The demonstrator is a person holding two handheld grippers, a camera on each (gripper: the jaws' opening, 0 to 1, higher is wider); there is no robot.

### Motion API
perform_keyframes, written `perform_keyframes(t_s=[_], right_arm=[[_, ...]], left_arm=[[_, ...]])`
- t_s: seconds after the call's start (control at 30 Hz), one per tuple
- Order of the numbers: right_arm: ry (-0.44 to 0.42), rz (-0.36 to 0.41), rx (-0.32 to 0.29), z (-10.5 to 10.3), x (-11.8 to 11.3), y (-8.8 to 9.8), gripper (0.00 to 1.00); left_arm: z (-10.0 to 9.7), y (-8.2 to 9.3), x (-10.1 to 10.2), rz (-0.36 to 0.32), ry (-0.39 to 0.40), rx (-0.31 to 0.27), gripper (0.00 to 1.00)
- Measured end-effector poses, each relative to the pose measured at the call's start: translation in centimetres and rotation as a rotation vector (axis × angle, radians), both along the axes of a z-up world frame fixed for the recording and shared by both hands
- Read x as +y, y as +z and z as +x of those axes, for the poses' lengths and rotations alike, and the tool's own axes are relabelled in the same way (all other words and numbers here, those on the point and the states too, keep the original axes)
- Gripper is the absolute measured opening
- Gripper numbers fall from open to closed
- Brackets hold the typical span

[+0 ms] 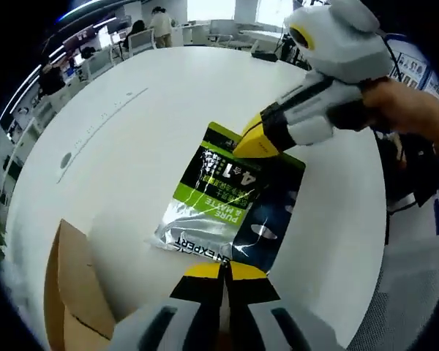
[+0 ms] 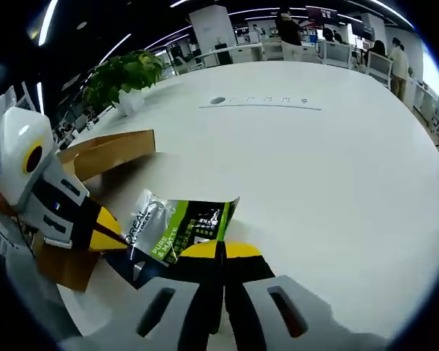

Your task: Operate the shoe box by opening the lid, removing the specified soft item, and placing it in the target area until the item is outside and the box remains undamaged.

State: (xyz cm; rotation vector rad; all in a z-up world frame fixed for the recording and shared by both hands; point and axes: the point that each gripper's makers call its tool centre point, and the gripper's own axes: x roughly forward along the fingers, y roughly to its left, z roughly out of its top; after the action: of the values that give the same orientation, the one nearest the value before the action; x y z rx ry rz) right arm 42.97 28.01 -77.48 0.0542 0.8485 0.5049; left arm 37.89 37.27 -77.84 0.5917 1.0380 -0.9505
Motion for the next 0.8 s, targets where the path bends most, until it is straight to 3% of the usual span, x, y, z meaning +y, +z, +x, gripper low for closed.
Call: perform_keyframes(t_s=[0.2, 0.3, 0.57, 0.7, 0.8], right_arm=[[-0.002, -0.006, -0.012, 0.3, -0.1, -0.3, 0.01], [-0.003, -0.016, -0.019, 0.5, -0.2, -0.4, 0.03], [-0.011, -0.025, -0.023, 0.6, -0.5, -0.5, 0.05], [-0.032, -0.042, -0.038, 1.0, -1.2, -0.2, 0.04], [-0.046, -0.028, -0.017, 0.7, -1.5, -0.2, 0.05]], left_arm=[[0.2, -0.2, 0.3, 0.039, -0.052, -0.036, 0.01], [0.0, -0.5, 0.5, 0.049, -0.055, -0.023, 0.02], [-0.1, -0.4, 0.9, 0.08, -0.091, -0.053, 0.06], [-0.3, 0.3, 0.8, 0.072, -0.102, -0.072, 0.1], [-0.3, 1.0, 0.8, 0.045, -0.074, -0.083, 0.13]])
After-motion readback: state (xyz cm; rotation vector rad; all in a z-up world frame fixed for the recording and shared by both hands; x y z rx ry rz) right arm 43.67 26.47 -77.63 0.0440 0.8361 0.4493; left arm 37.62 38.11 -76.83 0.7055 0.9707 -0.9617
